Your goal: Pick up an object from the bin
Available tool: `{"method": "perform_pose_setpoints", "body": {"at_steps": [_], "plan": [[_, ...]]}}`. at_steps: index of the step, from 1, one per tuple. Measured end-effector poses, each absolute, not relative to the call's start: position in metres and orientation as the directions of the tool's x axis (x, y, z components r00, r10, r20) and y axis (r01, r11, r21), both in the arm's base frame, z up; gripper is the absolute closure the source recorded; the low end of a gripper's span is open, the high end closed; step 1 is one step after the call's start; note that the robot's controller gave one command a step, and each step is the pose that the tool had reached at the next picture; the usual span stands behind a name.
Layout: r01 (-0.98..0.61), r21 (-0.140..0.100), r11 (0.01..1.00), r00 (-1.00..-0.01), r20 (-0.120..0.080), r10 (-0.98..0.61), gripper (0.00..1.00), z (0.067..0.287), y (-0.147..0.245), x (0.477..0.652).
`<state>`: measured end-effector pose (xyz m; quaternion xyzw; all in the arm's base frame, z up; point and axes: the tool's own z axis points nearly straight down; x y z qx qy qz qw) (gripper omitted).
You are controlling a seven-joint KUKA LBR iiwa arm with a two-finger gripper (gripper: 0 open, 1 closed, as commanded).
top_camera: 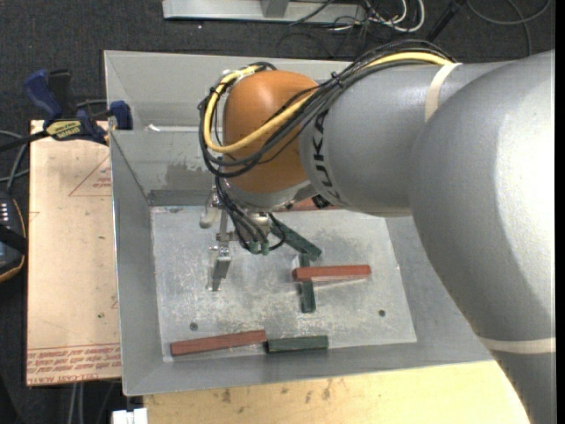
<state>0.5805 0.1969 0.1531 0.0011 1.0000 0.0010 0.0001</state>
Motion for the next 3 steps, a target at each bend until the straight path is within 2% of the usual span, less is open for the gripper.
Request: {"method": "perform_pose_setpoints", "body": {"at_steps": [1,2,3], "plan": [[0.002,0.002,1.000,-1.000,0.000,0.002,0.00,0.153,0.197,0.581],[0.017,0.003,1.000,-1.000,-0.004,0.017,0.00,0.140,0.145,0.617],[0.022,-0.003,1.000,-1.000,-0.006,0.022,0.00,0.100,0.127,0.625]]}}
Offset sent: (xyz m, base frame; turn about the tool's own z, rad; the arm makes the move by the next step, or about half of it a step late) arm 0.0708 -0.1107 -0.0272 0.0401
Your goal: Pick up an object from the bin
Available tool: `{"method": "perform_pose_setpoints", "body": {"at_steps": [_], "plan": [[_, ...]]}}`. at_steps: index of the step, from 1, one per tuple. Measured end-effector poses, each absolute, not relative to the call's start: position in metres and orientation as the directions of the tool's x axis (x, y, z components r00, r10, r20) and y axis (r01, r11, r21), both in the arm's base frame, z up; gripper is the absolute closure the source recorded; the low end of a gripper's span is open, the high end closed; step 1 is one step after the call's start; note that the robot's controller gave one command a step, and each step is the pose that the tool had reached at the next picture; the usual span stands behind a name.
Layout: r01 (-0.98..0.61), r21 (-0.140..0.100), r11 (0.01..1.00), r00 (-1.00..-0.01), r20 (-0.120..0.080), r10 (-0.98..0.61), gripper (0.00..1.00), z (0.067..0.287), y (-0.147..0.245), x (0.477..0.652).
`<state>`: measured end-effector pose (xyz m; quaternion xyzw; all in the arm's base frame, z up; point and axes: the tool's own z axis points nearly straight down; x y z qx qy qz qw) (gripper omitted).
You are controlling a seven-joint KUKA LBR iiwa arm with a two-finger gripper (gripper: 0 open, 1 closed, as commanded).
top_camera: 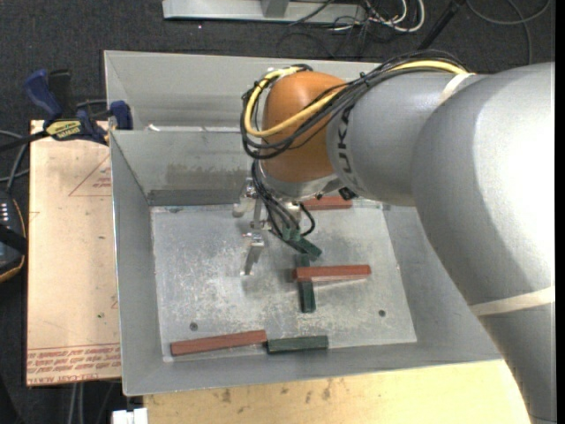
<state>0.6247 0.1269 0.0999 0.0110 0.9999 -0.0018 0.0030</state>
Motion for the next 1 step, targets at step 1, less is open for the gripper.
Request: {"method": "perform_pose_setpoints", "body": {"at_steps": [1], "plan": [[-0.121,0.004,0.993,-0.993,0.002,-0.121,0.00,0.0882,0.1133,0.6338]]}}
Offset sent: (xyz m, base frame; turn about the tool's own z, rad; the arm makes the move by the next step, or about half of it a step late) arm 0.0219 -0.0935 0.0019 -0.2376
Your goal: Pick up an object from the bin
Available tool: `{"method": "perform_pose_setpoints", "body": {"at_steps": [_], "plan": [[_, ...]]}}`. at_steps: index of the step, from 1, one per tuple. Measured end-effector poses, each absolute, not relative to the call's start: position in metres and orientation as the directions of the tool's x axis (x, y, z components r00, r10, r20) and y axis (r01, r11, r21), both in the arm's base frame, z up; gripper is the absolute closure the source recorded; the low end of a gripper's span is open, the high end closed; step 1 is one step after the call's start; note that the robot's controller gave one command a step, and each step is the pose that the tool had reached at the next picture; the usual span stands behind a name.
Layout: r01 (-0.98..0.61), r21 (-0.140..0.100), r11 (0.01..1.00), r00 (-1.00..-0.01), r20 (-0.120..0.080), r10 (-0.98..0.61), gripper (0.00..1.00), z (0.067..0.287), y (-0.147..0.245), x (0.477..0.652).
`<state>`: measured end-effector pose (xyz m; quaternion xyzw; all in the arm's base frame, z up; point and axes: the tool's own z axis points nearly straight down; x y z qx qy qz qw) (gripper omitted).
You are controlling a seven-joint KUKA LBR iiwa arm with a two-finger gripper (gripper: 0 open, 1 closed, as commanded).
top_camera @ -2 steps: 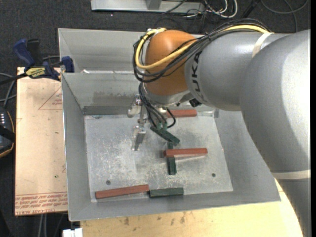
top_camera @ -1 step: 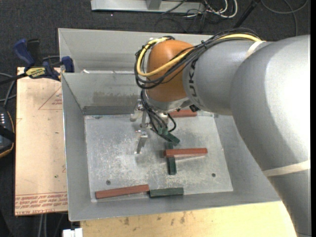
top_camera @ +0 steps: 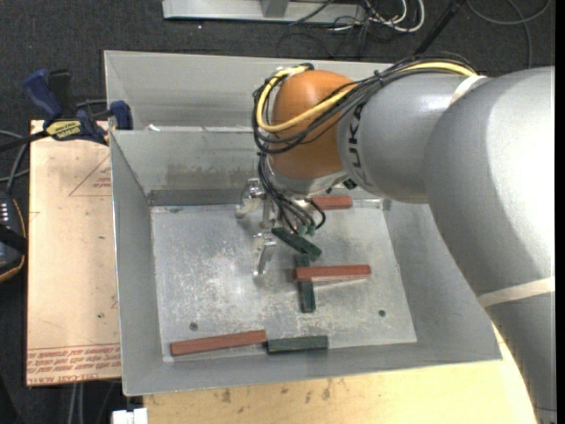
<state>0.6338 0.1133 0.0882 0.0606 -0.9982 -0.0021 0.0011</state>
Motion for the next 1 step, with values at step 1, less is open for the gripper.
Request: {"method": "perform_pose_setpoints", "body": {"at_steps": [1], "plan": [[-0.241,0.000,0.970,-0.970,-0.004,-0.241,0.00,0.0977,0.0544,0.6441]]}}
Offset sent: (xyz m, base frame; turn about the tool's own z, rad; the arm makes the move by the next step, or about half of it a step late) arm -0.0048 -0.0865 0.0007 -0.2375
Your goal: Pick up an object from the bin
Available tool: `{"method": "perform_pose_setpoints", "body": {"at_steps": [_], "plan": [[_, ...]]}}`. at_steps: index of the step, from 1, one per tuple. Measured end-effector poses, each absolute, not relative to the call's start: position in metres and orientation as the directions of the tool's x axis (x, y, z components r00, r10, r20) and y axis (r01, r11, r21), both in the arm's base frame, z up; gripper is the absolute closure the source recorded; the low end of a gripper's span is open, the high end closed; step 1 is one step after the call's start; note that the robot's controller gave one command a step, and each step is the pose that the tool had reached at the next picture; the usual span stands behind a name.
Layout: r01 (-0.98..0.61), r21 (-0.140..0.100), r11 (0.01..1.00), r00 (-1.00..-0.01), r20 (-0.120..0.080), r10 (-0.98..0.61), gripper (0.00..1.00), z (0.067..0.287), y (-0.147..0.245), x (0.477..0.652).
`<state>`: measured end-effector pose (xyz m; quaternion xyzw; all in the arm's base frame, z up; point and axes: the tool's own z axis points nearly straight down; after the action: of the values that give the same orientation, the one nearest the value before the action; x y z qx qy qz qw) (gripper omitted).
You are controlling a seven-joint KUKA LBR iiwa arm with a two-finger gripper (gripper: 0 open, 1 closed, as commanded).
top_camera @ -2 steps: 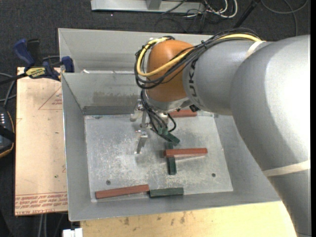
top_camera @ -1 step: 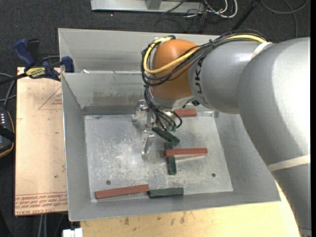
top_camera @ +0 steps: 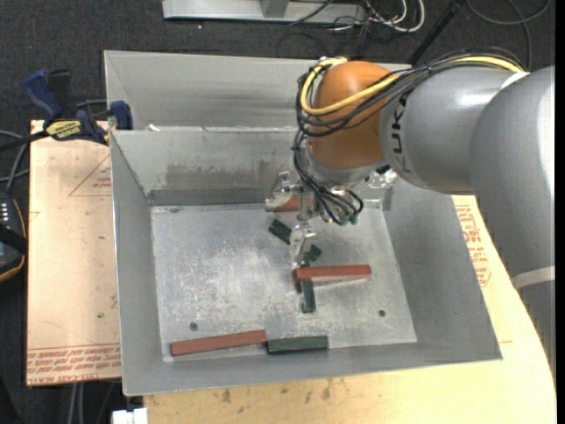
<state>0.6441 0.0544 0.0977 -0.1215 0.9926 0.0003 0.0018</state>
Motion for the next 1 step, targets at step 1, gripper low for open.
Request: {"method": "perform_pose_setpoints", "body": {"at_steps": [1], "plan": [[-0.281,0.000,0.960,-0.960,-0.003,-0.281,0.00,0.0937,0.0345,0.6363]]}}
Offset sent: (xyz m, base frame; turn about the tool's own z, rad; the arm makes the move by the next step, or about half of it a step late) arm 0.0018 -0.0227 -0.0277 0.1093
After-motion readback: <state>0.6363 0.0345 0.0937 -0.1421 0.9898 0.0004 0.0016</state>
